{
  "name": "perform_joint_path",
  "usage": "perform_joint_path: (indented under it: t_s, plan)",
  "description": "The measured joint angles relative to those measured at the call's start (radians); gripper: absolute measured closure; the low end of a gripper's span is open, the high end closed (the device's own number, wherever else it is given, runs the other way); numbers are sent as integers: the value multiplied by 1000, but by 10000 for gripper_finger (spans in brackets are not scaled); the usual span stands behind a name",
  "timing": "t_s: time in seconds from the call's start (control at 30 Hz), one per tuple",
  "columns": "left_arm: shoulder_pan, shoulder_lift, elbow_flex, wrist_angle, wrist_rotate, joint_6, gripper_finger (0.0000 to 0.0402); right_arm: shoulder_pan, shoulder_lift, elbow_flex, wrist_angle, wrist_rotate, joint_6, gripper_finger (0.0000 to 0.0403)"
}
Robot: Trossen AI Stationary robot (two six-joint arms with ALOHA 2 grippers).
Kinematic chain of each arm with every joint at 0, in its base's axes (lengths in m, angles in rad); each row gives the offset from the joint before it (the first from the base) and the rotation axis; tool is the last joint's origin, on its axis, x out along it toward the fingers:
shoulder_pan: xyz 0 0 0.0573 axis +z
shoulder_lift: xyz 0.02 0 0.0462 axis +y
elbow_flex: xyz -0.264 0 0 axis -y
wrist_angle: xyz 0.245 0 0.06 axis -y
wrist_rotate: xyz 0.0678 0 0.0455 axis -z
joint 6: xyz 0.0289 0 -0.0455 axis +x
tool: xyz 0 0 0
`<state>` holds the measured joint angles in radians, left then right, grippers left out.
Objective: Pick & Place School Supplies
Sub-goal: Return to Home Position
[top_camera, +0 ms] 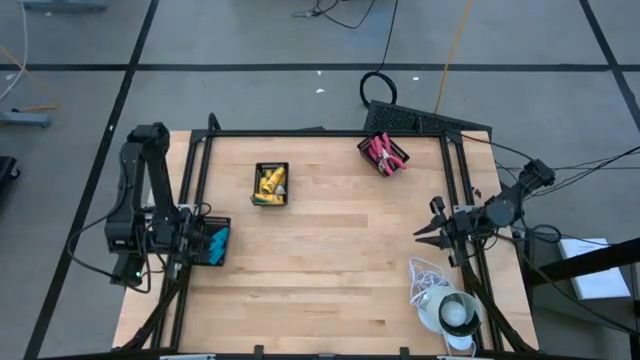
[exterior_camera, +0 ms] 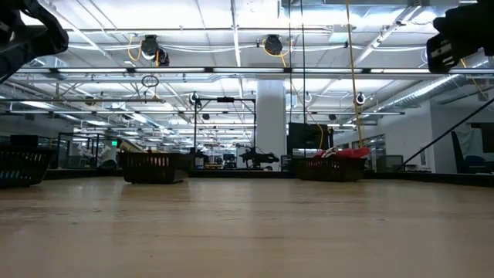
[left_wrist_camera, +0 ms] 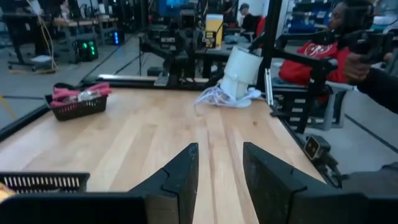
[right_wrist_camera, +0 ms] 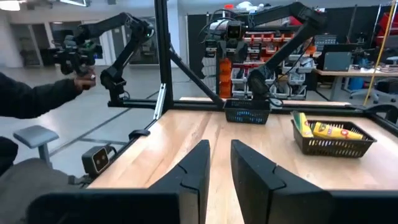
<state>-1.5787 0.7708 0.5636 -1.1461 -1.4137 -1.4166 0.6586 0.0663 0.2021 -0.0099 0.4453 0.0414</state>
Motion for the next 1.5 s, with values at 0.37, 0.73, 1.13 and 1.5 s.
perform_joint_path:
  t_s: [0.37,0.73,1.13,1.5]
  plan:
    - [-4,13,0,76,105,24,275,0,-10,-8,-102,-53,-27,348]
    - [-60,7,-64,100,16,7,275,0,-10,-9,-101,-120,-55,349]
    - [-159,-7,-205,93,-101,-112,275,0,-10,-9,-67,-26,-140,349]
    - [-205,-7,-205,60,-77,-100,275,-1,-9,-113,158,262,-202,349]
